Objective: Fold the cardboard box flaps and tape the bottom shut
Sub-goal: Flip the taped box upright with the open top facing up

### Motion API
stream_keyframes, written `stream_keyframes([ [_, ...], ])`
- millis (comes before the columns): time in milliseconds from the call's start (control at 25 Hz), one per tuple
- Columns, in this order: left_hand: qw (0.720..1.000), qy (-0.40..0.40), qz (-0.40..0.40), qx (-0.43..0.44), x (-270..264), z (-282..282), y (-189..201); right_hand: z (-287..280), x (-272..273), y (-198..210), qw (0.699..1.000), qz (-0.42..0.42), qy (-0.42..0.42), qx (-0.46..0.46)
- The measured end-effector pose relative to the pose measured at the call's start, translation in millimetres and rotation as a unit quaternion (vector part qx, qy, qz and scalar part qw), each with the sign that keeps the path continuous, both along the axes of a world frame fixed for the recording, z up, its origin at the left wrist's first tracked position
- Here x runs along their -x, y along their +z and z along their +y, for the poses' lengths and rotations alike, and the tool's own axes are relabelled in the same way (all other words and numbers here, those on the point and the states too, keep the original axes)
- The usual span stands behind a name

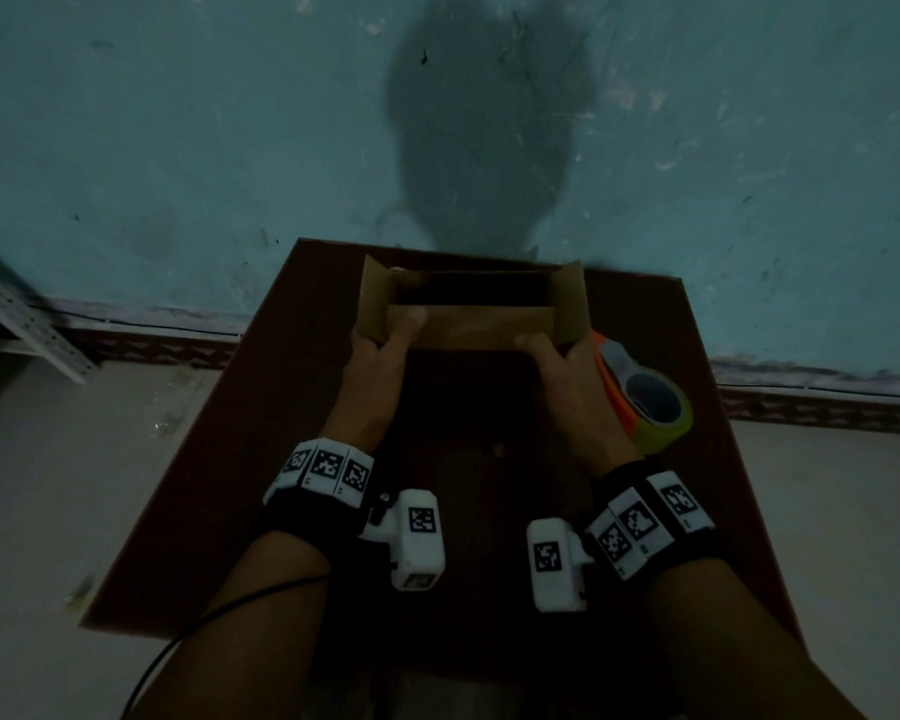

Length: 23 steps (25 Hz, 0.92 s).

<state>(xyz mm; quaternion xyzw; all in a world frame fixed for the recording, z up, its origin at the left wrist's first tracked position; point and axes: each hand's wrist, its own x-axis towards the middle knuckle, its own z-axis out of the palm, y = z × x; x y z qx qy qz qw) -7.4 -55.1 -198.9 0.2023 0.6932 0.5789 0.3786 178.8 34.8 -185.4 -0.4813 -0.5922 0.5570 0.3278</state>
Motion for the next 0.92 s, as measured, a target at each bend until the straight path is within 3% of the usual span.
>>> stream_keyframes([
  [320, 0.990, 0.089, -0.105, 0.019, -4, 3, 0, 0, 6, 1, 0.990, 0.081, -0.070, 0.095],
  [600, 0.985, 0.044, -0.167, 0.004, 2, 0, 3, 0, 1, 2, 0.987, 0.051, -0.073, 0.134],
  [800, 0.996, 0.002, -0.045, 0.079, -6, 3, 3, 4, 1, -3, 0.996, -0.040, -0.045, 0.070],
  [920, 0.997, -0.001, 0.008, 0.076, -11, 5, 2, 4, 1, -4, 0.996, -0.065, -0.036, 0.053],
])
